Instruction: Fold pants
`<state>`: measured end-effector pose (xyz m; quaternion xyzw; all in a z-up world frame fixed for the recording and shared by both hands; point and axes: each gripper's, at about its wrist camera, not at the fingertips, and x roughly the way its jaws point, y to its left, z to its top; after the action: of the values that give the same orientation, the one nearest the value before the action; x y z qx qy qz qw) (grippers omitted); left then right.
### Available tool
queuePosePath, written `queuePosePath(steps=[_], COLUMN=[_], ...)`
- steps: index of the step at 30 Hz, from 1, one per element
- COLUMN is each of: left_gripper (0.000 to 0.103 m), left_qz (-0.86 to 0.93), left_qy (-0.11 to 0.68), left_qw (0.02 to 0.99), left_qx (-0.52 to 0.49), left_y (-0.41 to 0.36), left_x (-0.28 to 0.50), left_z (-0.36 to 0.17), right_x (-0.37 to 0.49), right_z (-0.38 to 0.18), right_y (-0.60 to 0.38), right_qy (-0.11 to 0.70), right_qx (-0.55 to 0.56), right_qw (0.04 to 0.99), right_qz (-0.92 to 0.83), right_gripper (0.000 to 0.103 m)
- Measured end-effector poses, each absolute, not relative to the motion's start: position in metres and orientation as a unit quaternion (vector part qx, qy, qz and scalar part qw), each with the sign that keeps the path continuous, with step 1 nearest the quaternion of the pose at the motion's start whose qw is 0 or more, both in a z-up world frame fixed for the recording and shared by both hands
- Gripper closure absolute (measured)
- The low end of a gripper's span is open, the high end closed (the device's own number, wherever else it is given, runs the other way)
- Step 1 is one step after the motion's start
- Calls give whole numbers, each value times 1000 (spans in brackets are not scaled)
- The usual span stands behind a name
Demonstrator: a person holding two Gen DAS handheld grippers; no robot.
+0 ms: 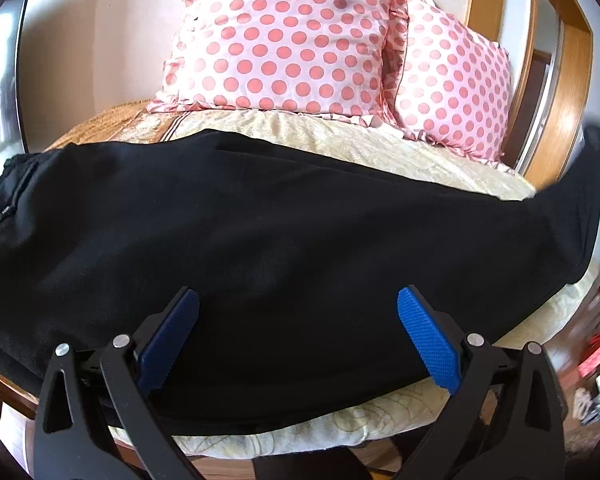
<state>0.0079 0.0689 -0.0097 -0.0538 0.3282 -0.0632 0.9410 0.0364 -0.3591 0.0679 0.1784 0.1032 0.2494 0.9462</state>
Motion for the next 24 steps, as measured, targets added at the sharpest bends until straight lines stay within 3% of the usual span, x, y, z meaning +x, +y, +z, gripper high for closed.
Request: queuePosePath(steps=[3,6,8,10,17,21,24], left_gripper=[3,3,3,3,3,3,3], left_qz=[-65,-70,-59,-42,26,50,74], left_qy=[327,324,318,309,283,276,270], left_qw=[940,939,941,944,947,945,946], left_qx=[-67,-94,-102,-106,-146,-168,-166], left_y=[72,82,93,106,153,172,185], left_x=[6,0,-7,-15,-28,-34,-42], left_z=[-8,-2,4,10,22,24,26], right_x=[52,68,76,81,80,78,72], right_z=[51,-13,-45,-51,-2,-32,-40], right_y=[-265,-169,-151,-149,-154,-113,-108], right_qy=[166,296,348,358,277,336,328], right_qx=[135,33,36,46,104,14,-10], right_qw=[905,864,841,837,864,844,849], right_qz=[368,406,413,411,407,417,414], right_gripper=[98,98,98,98,98,98,98])
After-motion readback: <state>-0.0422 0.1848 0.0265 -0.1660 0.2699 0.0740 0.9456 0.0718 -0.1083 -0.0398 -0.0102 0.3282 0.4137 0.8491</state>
